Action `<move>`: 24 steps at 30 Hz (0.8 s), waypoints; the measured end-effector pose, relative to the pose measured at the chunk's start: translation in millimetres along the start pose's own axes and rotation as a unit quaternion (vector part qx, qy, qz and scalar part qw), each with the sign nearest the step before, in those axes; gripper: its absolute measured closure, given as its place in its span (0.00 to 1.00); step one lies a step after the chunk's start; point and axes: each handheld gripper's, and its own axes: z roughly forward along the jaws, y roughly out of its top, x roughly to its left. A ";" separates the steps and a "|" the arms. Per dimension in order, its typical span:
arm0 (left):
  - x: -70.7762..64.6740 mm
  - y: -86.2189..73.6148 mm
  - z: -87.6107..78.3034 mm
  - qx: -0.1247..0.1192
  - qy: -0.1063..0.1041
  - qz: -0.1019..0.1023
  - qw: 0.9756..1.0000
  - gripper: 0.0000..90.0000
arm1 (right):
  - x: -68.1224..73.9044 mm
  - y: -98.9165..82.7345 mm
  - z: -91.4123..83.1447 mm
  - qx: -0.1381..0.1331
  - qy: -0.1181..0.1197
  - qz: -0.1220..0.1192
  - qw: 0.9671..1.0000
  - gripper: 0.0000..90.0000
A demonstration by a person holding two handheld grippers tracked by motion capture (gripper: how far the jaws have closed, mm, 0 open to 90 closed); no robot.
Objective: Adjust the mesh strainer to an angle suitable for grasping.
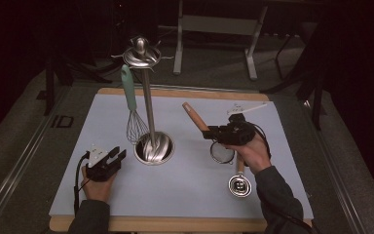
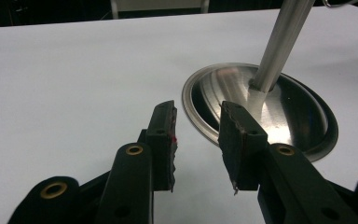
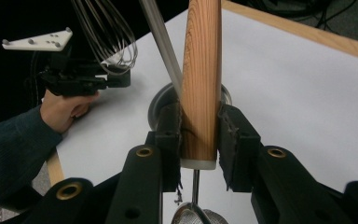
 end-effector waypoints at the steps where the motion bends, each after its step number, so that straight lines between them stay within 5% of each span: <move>1: -0.1 -0.1 0.3 0.001 0.000 0.000 1.000 0.74 | 1.6 2.9 -1.1 -0.004 0.002 -0.002 1.000 0.79; 24: -0.3 -0.1 0.9 0.002 0.000 0.001 1.000 0.74 | 23.4 40.7 -2.4 -0.017 0.003 -0.049 0.999 0.79</move>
